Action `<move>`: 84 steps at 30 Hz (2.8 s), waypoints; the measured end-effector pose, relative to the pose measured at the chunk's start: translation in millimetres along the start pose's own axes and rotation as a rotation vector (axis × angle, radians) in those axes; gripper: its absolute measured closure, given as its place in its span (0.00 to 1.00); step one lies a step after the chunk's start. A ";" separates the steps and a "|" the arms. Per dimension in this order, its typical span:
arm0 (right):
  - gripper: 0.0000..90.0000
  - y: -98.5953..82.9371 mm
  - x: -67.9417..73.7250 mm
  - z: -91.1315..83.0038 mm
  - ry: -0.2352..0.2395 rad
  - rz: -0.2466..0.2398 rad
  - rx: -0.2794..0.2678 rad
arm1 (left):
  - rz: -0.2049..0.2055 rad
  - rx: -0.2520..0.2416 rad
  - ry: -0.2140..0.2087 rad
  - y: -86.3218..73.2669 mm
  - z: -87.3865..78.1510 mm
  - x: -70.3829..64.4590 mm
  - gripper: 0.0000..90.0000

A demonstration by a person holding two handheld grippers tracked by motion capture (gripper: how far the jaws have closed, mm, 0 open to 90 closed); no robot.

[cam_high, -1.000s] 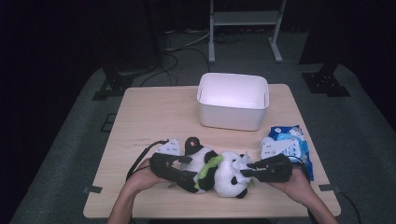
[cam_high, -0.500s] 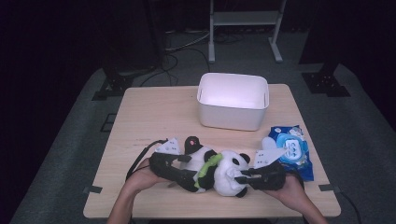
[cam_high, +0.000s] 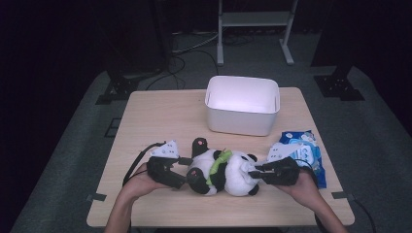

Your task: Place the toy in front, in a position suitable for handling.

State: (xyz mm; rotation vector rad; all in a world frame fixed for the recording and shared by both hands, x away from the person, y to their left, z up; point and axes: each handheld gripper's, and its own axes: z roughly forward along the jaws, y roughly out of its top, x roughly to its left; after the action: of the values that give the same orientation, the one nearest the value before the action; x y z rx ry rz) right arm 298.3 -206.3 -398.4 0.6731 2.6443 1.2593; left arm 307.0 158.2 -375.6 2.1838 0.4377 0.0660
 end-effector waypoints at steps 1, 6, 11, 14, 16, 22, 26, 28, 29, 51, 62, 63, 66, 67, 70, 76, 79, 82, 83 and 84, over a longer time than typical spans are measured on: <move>0.87 0.6 0.6 0.1 0.004 0.000 -0.001 | 0.000 0.008 -0.007 -0.7 1.1 0.7 0.38; 0.87 11.6 11.4 4.8 0.022 -0.040 -0.004 | 0.005 0.037 -0.045 -3.1 9.9 1.0 0.47; 0.86 30.2 21.7 15.7 0.059 -0.084 -0.011 | 0.027 0.058 -0.070 -3.3 14.5 -2.8 0.57; 0.86 42.5 30.4 29.1 0.090 -0.121 -0.004 | 0.024 0.057 -0.066 -3.4 14.8 -2.3 0.57; 0.86 49.7 35.4 37.4 0.108 -0.147 0.002 | 0.023 0.057 -0.067 -3.7 15.3 -2.5 0.57; 0.86 73.2 47.5 59.2 0.141 -0.205 0.030 | 0.030 0.067 -0.071 -4.5 16.7 -2.8 0.57; 0.86 75.5 42.1 58.8 0.143 -0.195 0.043 | 0.021 0.060 -0.071 -5.7 14.0 -1.0 0.57; 0.86 73.6 39.1 55.3 0.119 -0.192 0.047 | 0.020 0.064 -0.074 -6.0 12.7 -0.5 0.57; 0.86 72.3 36.8 52.8 0.109 -0.188 0.047 | 0.020 0.068 -0.077 -6.3 11.8 -0.3 0.56; 0.86 105.0 47.4 77.2 0.173 -0.234 0.101 | 0.023 0.075 -0.081 -13.6 -3.2 4.4 0.59; 0.86 106.9 29.0 70.0 0.114 -0.207 0.098 | 0.018 0.071 -0.084 -14.6 -0.3 4.8 0.59; 0.87 107.7 27.7 72.2 0.115 -0.209 0.101 | 0.016 0.071 -0.084 -14.6 -0.5 5.3 0.59; 0.87 107.9 27.4 76.5 0.122 -0.200 0.109 | 0.021 0.069 -0.073 -13.8 -2.2 5.4 0.58; 0.88 107.4 27.6 77.0 0.126 -0.202 0.110 | 0.023 0.067 -0.073 -13.5 -2.8 5.1 0.57; 0.88 104.4 29.2 76.7 0.138 -0.203 0.107 | 0.029 0.057 -0.075 -11.7 -5.6 3.7 0.54; 0.88 97.7 38.9 75.0 0.162 -0.207 0.118 | 0.034 0.010 -0.048 -6.2 -15.6 0.4 0.54; 0.88 96.2 44.5 74.6 0.165 -0.222 0.127 | 0.030 0.022 -0.053 -7.6 -13.9 1.2 0.54; 0.88 95.8 50.0 73.8 0.169 -0.237 0.138 | 0.015 0.049 -0.064 -11.0 -4.8 3.5 0.53; 0.88 96.7 51.5 73.6 0.167 -0.245 0.140 | 0.012 0.046 -0.075 -11.8 -2.8 4.3 0.53; 0.88 97.8 53.6 72.7 0.159 -0.259 0.131 | 0.009 0.043 -0.078 -12.0 -2.0 4.7 0.53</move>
State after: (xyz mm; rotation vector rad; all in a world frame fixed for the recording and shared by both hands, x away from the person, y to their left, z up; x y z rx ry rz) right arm 305.6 -77.3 -366.6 0.2415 2.8464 1.1180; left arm 307.6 167.9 -384.3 2.2223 0.3884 -0.0238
